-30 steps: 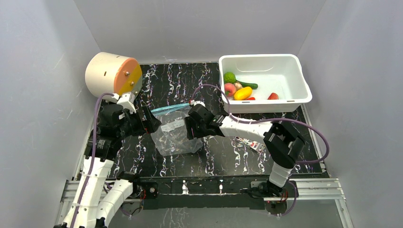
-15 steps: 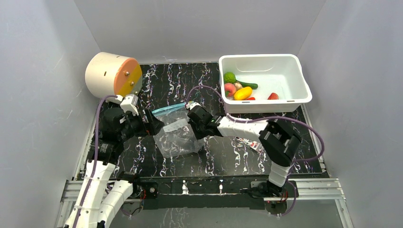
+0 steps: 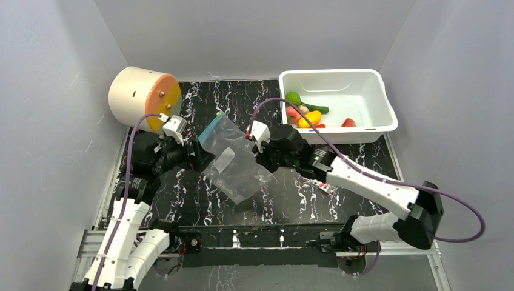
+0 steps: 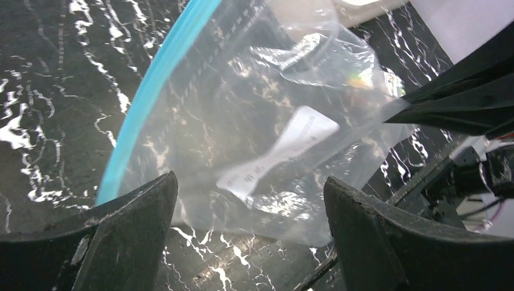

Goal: Place the food in the zip-top bag and seal the zipper
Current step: Pick up the zipper food storage bag at the center of the board, then open the zipper of the food storage bag at the center of the board.

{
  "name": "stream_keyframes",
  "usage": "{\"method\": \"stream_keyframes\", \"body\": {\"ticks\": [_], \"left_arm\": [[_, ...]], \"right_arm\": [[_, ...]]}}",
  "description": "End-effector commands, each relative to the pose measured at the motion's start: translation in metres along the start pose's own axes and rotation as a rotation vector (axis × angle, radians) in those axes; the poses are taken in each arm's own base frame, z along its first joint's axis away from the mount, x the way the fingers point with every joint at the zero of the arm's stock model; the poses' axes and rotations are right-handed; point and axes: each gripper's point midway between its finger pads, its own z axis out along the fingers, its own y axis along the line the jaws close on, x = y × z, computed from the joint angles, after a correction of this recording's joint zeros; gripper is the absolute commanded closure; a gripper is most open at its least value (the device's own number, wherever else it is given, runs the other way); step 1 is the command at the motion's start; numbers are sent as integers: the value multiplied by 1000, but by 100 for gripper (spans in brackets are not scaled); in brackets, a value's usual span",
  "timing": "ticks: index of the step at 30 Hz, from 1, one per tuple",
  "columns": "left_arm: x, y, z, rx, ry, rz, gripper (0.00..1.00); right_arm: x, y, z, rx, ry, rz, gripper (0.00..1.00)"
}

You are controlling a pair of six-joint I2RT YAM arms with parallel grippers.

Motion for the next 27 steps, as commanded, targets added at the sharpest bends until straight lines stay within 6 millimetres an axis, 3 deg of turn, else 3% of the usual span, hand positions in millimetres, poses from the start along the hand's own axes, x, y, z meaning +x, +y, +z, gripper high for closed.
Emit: {"method": "stream_keyframes", "body": {"ticks": [1,8,15,21,27], "left_arm": [[-14,-25,0,155,-21,71,11],[-18,-26,-4,138,-21,46,11],[-34,-44,-26,164,-49,56,12],[-17,-60,-27,286,-21,73,26],[-10,-78,-35,406,-28,93,30]], "right_arm": [[-22,11,-39,-84,-106,-207,100],[-26,13,-88,-105,-117,-325,100],[-6,6,-112,-79,-45,-387,100],[-13,6,-140,-66,-111,-428,100],[-26,4,-170,-32,-200,-494,100]]}}
